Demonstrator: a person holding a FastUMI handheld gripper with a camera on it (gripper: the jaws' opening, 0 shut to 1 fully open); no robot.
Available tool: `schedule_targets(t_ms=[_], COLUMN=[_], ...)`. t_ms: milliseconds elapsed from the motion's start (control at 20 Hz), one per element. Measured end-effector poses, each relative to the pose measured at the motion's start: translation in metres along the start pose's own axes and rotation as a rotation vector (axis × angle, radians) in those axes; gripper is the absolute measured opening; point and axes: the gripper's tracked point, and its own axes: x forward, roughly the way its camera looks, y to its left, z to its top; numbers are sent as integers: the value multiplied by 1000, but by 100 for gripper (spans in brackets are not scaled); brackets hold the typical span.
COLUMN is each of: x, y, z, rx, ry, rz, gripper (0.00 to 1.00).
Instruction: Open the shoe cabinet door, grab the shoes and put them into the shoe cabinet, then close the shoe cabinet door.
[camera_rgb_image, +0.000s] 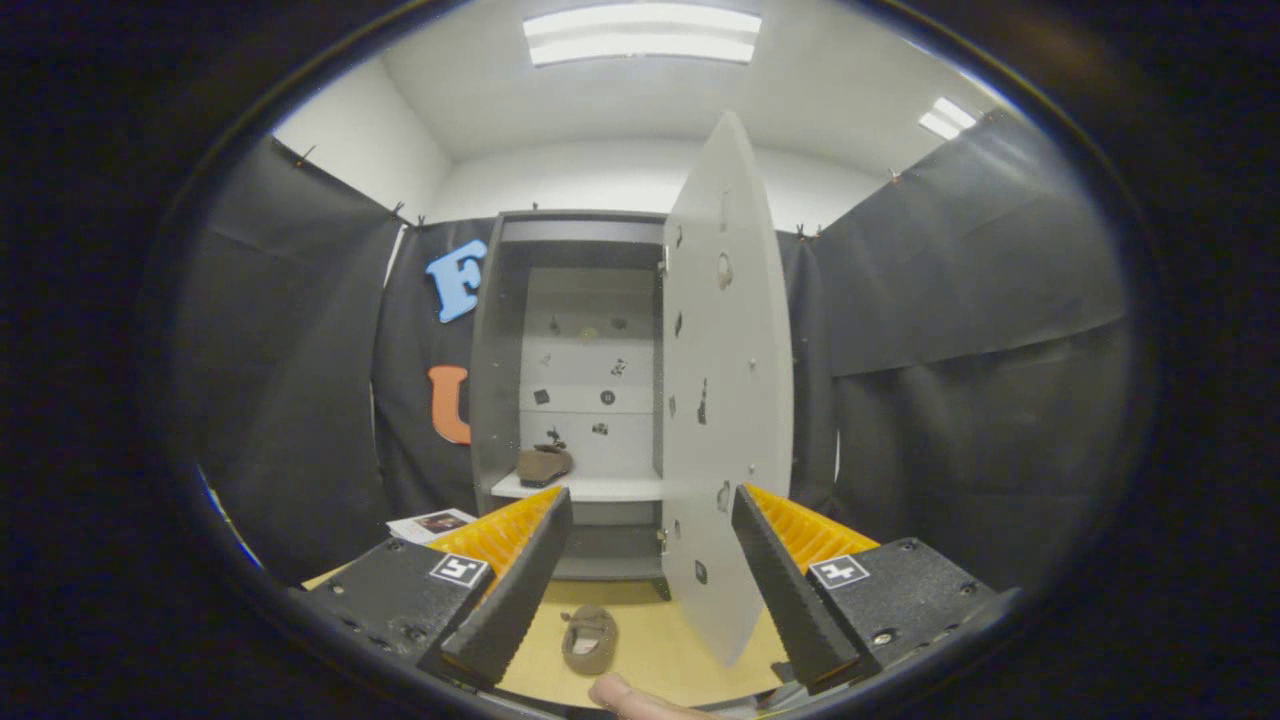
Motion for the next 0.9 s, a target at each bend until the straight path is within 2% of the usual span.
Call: schedule_targets(t_ms=[350,500,900], x=[50,72,130], y=[77,95,125], z=[-98,-145,-282], rx=[-24,-26,-25], ry=[144,207,481], rz=[136,132,149], gripper=[100,100,100])
